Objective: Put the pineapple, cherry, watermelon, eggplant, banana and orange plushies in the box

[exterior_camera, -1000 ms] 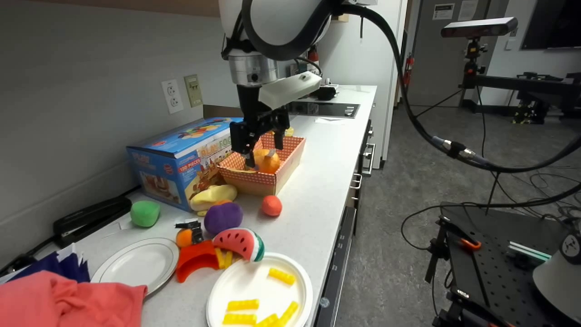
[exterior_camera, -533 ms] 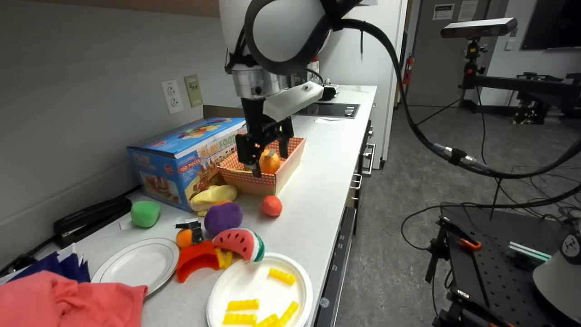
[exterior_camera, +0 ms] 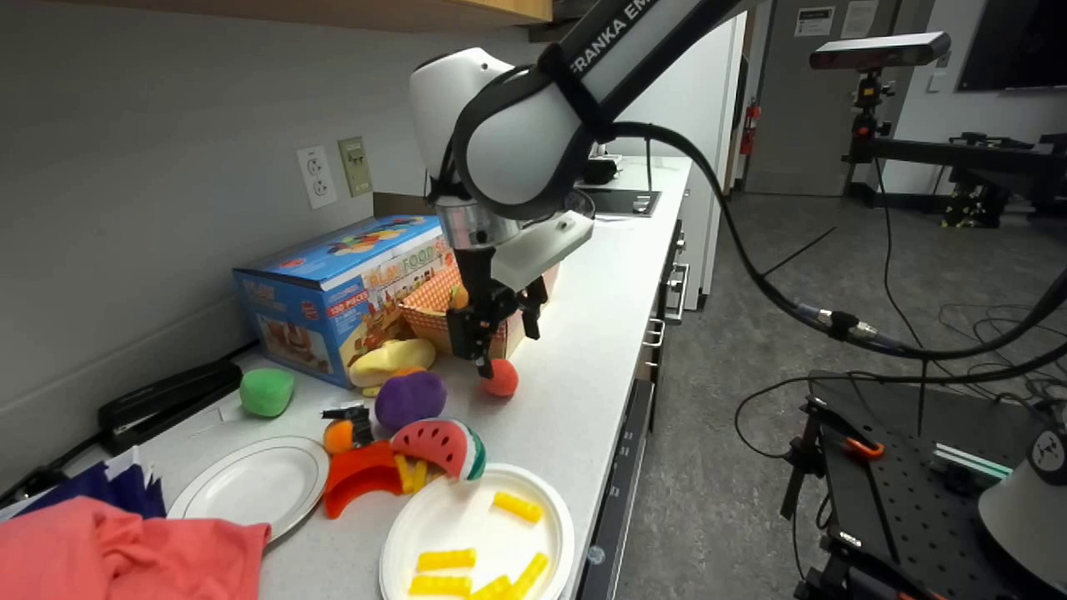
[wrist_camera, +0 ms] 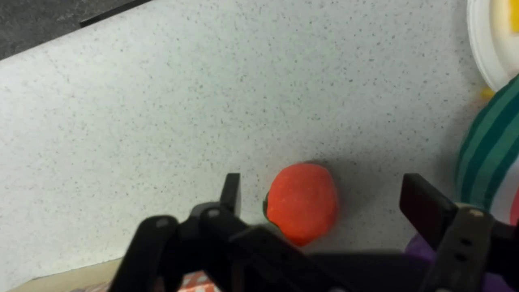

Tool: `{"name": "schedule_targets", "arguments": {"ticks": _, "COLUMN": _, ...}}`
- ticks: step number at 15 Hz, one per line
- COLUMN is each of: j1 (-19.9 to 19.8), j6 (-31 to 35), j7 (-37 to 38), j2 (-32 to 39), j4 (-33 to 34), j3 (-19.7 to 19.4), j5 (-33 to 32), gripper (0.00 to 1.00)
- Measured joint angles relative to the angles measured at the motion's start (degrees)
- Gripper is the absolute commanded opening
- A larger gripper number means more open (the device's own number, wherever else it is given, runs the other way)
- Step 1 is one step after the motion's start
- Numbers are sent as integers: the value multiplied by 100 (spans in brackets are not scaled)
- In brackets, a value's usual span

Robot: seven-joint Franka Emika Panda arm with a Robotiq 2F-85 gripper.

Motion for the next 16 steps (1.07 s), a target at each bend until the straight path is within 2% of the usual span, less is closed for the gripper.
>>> {"name": "schedule_targets", "arguments": {"ticks": 4, "j1": -2, "j6": 468, "j7": 0, "j2": 317, "j4": 16, "j3": -15, "j5": 40, "gripper": 100}}
{"name": "schedule_targets", "arguments": {"ticks": 6, "j1": -2, "j6": 691, "j7": 0, "j2": 454, "j4": 28, "j3": -47, "j5": 40, "gripper": 95}}
{"name": "schedule_targets", "arguments": {"ticks": 7, "j1": -2, "j6": 790, "j7": 0, "j2": 515, "j4": 36, "j3": -72, "j5": 40, "gripper": 88}}
{"name": "schedule_targets", "arguments": {"ticks": 8, "j1": -2, "j6": 871, "j7": 0, "j2": 567, "j4": 51, "j3": -99, "j5": 40, "gripper": 69}}
{"name": "schedule_targets", "arguments": {"ticks": 9, "j1": -2, "j6": 938, "j7": 0, "j2": 611, "j4": 69, "j3": -125, "j5": 40, "gripper": 60}}
{"name": "schedule_targets", "arguments": {"ticks": 16, "j1": 2, "j6": 957, "j7": -1, "j2": 615, "j4": 122, "j3": -189, "j5": 74, "gripper": 8}}
